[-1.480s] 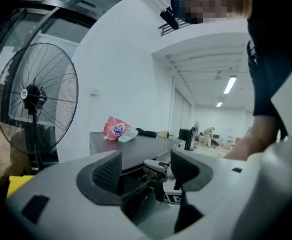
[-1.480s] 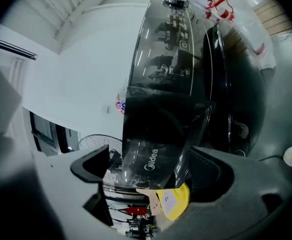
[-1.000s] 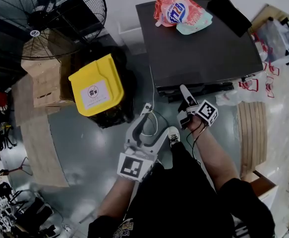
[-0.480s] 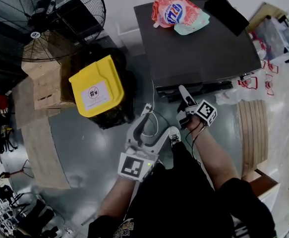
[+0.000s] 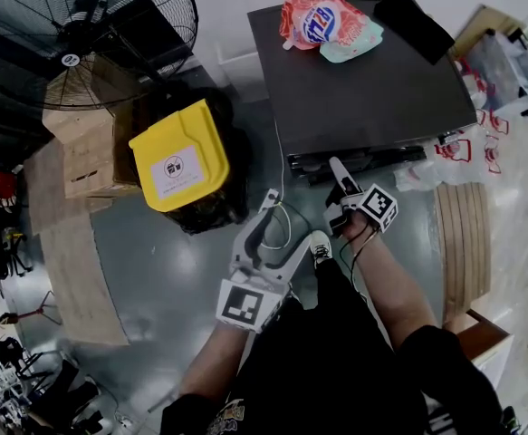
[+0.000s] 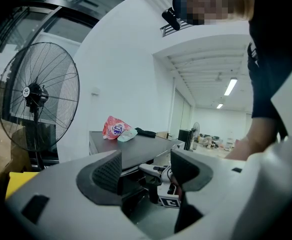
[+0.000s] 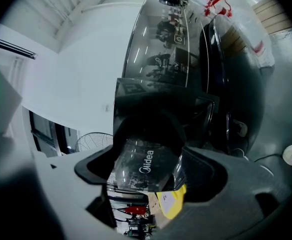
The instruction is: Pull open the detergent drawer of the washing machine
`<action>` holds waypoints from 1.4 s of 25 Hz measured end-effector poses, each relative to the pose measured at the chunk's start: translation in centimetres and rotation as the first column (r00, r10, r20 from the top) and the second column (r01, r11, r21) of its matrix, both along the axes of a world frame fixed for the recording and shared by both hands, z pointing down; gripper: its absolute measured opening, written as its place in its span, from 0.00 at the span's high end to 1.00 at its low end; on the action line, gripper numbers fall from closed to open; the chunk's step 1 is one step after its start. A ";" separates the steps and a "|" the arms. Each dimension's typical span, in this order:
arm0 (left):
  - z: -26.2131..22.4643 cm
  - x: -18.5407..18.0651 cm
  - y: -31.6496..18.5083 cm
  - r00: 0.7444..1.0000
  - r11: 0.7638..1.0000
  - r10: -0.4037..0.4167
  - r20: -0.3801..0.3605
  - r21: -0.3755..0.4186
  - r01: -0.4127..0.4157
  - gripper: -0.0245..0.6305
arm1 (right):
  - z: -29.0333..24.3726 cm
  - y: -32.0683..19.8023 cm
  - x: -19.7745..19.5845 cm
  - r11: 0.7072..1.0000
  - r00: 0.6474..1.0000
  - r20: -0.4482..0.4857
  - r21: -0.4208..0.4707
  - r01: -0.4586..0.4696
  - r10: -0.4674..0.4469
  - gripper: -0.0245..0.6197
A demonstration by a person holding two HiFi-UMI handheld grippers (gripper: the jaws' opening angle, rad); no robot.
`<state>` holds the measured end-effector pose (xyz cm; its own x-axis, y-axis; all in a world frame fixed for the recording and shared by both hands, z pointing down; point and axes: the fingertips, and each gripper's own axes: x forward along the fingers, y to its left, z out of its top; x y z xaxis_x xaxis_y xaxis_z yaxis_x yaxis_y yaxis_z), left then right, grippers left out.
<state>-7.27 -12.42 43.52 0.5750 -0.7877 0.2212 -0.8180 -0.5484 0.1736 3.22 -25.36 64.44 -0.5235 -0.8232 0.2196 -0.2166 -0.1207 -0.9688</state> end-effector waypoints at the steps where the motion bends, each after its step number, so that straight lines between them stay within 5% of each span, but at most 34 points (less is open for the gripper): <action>1: 0.0 0.0 0.1 1.000 1.000 0.000 0.000 0.002 0.000 0.53 | 0.0 0.1 0.0 1.000 1.000 0.004 0.009 0.000 0.000 0.30; 6: -0.1 0.0 0.5 1.000 1.000 0.005 -0.004 0.002 -0.005 0.53 | -0.2 1.0 0.1 0.998 1.000 0.011 0.056 0.009 -0.010 0.30; 10: -0.3 0.5 0.6 1.000 1.000 0.019 -0.010 0.004 -0.019 0.53 | 0.0 2.5 0.5 1.000 1.000 -0.013 -0.005 0.003 -0.003 0.31; 26: -0.7 1.9 3.4 0.997 0.997 0.073 -0.008 0.024 -0.073 0.53 | 0.9 9.2 1.9 1.000 1.000 0.012 -0.016 -0.003 0.003 0.31; 35: -1.3 1.7 5.5 0.997 0.996 0.080 -0.012 0.039 -0.079 0.53 | -0.1 11.7 2.1 0.998 0.996 -0.069 0.024 0.050 -0.048 0.46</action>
<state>-5.62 -6.89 42.18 0.6387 -0.7473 0.1835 -0.7694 -0.6180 0.1616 5.33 -13.63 64.34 -0.5476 -0.8030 0.2353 -0.2876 -0.0835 -0.9541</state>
